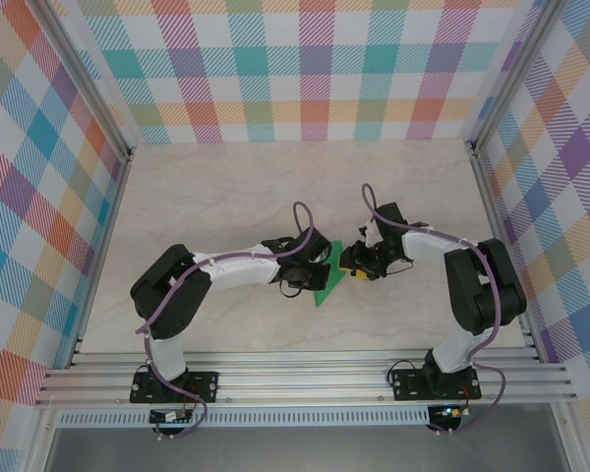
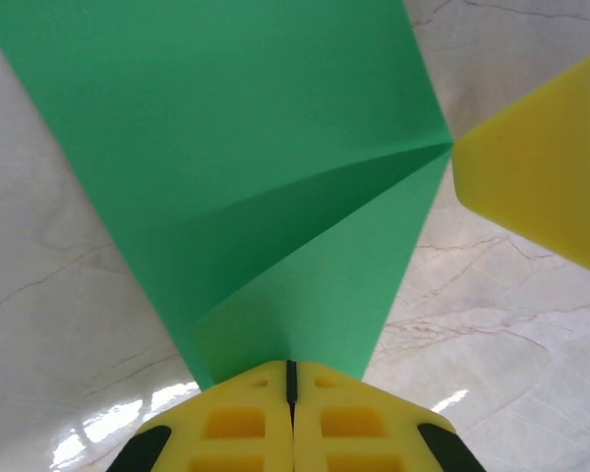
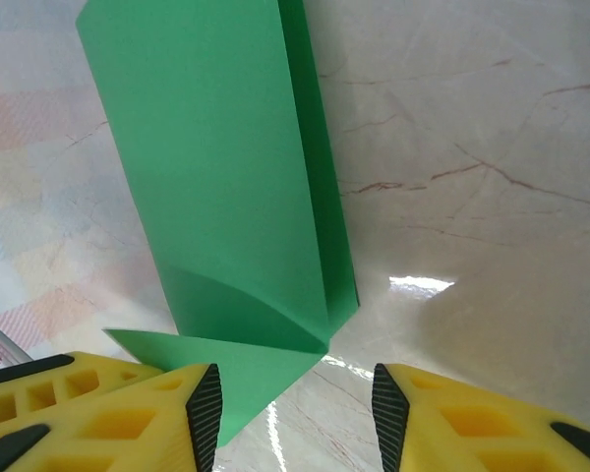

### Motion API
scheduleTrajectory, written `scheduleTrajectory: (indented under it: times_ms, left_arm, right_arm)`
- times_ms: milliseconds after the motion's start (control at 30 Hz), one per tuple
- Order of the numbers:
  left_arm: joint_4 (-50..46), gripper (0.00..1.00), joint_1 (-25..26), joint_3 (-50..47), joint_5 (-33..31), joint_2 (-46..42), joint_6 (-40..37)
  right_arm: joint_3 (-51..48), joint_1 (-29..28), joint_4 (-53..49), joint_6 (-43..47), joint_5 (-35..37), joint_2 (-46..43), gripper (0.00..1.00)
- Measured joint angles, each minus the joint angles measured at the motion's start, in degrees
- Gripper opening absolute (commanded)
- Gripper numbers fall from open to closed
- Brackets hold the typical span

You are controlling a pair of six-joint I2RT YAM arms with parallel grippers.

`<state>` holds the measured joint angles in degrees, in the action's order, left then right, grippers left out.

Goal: Fold a paper plane with a square sheet of paper (pick it up from the middle)
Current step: Fourth fold the wing at the center of the table.

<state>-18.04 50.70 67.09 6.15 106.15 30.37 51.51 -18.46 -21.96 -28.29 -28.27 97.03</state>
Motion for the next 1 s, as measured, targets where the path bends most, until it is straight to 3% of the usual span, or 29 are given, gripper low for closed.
scheduleTrajectory:
  times_ms: [500, 1000]
  left_arm:
    - [0.13, 0.04, 0.00, -0.20, -0.76, 2.38, 0.02]
    - [0.28, 0.01, 0.00, -0.57, -1.73, 2.58, 0.24]
  right_arm:
    - [0.00, 0.00, 2.40, -0.44, -5.46, 3.15, 0.47]
    - [0.02, 0.00, 2.21, -2.29, -2.27, 2.91, 0.48]
